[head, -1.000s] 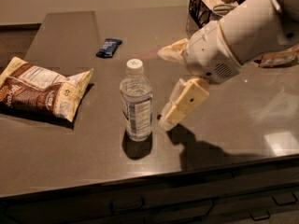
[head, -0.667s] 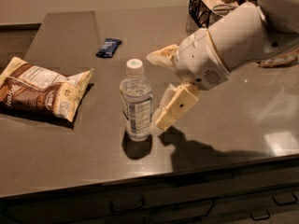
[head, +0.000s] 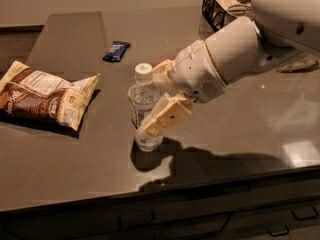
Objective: Knock blue plastic bottle over
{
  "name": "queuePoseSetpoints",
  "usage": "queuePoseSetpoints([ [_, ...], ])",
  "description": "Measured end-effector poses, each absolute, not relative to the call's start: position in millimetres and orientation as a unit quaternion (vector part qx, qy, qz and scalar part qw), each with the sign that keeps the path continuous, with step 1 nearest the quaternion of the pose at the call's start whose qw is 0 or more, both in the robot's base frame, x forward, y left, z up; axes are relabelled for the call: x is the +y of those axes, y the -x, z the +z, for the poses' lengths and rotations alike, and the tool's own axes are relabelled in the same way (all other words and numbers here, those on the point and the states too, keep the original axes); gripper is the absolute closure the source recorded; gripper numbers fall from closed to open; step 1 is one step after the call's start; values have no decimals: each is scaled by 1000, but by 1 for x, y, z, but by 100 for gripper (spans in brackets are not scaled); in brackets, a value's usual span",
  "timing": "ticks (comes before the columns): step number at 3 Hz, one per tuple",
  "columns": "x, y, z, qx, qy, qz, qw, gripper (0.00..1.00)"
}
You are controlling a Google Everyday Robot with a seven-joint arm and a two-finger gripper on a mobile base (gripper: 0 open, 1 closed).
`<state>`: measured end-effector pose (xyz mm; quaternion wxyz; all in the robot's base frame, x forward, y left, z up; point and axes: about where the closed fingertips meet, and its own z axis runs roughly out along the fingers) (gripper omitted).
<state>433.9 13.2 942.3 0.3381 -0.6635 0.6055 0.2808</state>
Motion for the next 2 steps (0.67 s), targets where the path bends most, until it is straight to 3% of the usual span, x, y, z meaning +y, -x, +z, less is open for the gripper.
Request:
queuePoseSetpoints([
  [2, 10, -443, 957, 620, 664, 266, 324, 72],
])
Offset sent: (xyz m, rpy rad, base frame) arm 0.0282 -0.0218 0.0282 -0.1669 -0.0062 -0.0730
